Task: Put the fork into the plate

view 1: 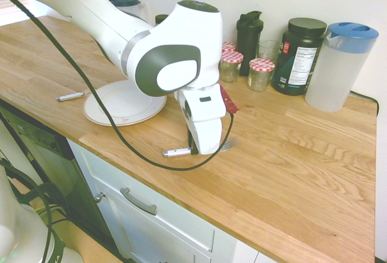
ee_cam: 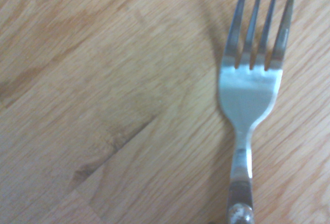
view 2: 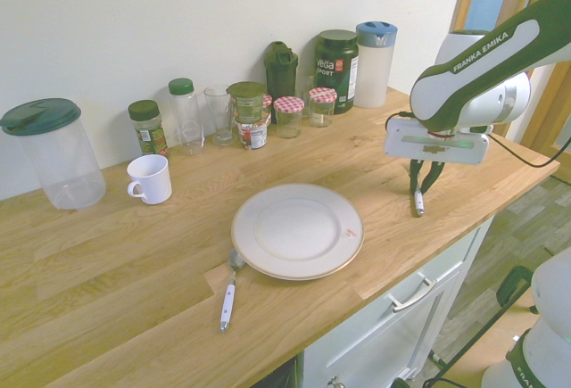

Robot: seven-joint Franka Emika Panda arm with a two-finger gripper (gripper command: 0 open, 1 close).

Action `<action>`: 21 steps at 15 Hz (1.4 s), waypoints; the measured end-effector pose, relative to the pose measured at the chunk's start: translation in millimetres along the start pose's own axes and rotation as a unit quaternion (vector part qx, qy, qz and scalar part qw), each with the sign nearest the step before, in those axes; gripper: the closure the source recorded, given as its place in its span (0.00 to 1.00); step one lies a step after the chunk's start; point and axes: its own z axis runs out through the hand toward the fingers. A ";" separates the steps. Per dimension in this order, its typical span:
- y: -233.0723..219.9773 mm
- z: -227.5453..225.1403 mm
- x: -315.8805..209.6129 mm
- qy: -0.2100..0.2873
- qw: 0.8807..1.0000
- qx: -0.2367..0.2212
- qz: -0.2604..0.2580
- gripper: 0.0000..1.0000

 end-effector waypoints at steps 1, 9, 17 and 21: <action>-0.3 0.0 -0.7 0.000 1.000 0.000 0.001 1.00; 7.3 -2.2 21.7 -0.010 1.000 0.019 0.016 1.00; 4.7 -62.5 2.8 0.042 0.997 0.063 -0.017 1.00; 2.2 -101.9 -94.1 0.081 0.992 0.051 -0.077 1.00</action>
